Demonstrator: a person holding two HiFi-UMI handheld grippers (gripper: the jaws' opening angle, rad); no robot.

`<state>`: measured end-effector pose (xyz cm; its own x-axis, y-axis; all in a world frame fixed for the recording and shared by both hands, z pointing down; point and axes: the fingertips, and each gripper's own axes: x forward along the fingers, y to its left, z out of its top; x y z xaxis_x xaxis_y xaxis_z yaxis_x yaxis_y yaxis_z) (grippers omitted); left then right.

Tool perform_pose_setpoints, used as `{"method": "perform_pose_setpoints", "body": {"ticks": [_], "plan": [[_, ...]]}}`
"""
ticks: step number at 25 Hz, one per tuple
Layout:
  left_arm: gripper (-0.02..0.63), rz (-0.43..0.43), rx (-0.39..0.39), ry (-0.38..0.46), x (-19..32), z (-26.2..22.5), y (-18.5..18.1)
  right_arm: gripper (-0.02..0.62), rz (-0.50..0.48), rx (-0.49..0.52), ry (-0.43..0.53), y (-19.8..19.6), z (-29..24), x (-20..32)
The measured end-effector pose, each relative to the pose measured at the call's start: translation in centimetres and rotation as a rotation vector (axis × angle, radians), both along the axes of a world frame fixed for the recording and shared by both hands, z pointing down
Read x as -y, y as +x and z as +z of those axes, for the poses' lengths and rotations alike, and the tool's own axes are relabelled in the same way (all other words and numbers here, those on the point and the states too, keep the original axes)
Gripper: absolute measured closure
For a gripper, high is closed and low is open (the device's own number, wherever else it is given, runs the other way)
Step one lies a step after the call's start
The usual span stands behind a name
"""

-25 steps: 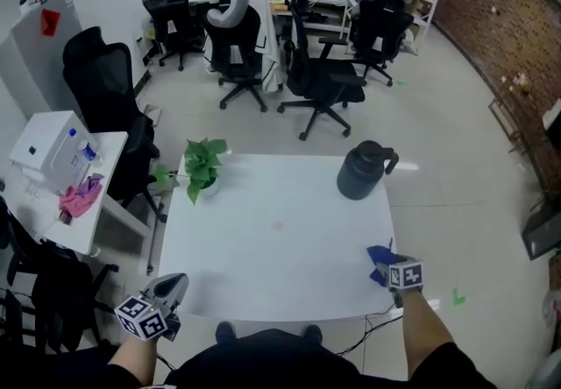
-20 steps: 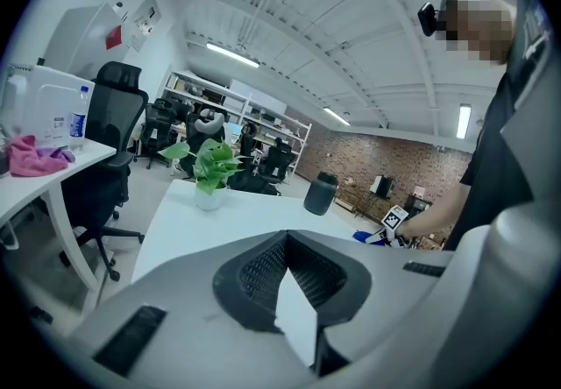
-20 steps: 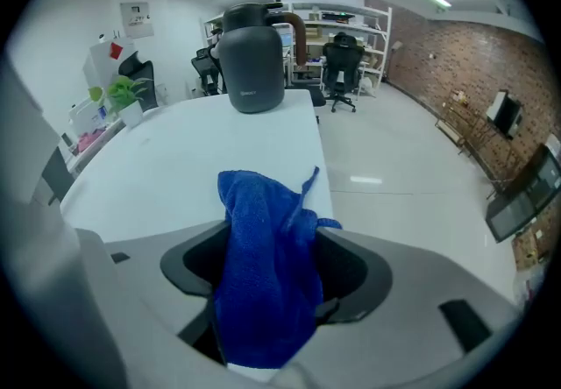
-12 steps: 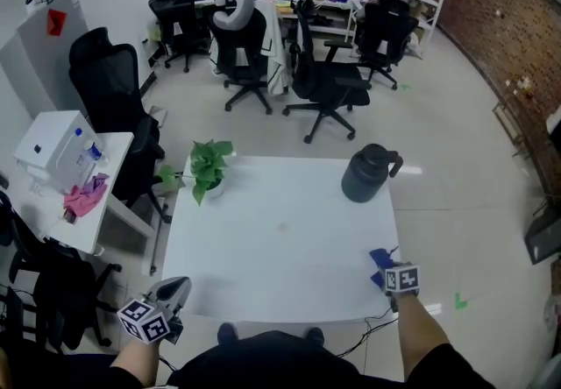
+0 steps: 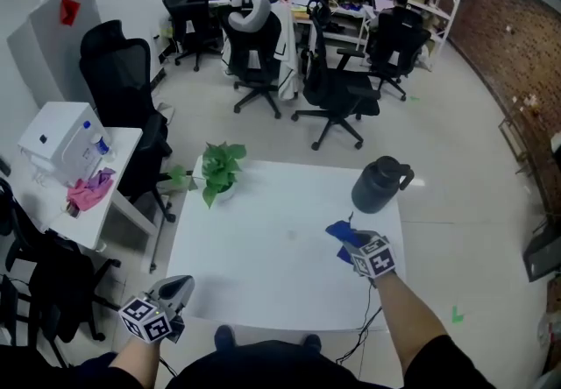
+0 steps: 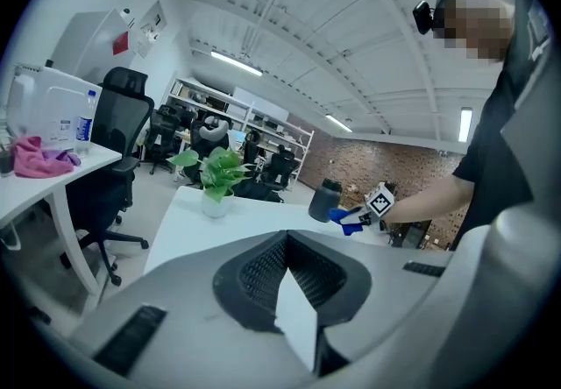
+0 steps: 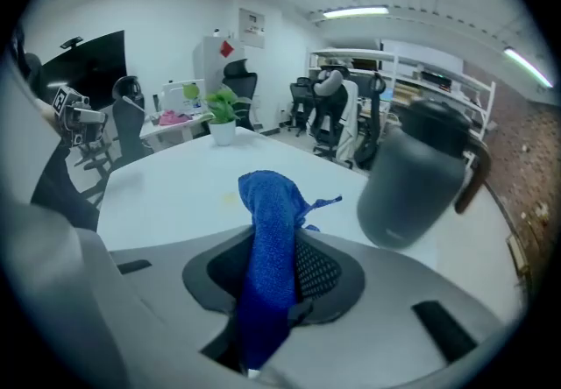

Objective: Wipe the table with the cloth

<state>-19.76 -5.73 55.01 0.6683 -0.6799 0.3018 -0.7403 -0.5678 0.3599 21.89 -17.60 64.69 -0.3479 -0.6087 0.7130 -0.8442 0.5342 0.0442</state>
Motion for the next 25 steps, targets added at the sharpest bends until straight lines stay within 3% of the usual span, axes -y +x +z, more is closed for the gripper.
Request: {"method": "perform_pose_setpoints", "body": {"ticks": [5, 9, 13, 17, 25], "plan": [[0.606, 0.008, 0.001, -0.017, 0.0, 1.1, -0.7, 0.497, -0.202, -0.079, -0.006, -9.4, 0.9, 5.1], [0.606, 0.024, 0.005, -0.032, -0.3, 2.5, -1.4, 0.497, -0.313, -0.168, -0.071, -13.9, 4.7, 7.1], [0.606, 0.028, 0.003, -0.051, -0.6, 3.2, -2.0, 0.497, -0.375, -0.239, -0.121, -16.1, 8.3, 7.8], [0.606, 0.022, -0.015, -0.053, -0.4, 3.3, -2.0, 0.502, -0.376, -0.242, -0.152, -16.6, 9.4, 8.0], [0.606, 0.039, -0.022, -0.047, -0.3, 3.2, -1.2, 0.518, -0.444, -0.296, -0.125, -17.6, 9.8, 5.3]]}}
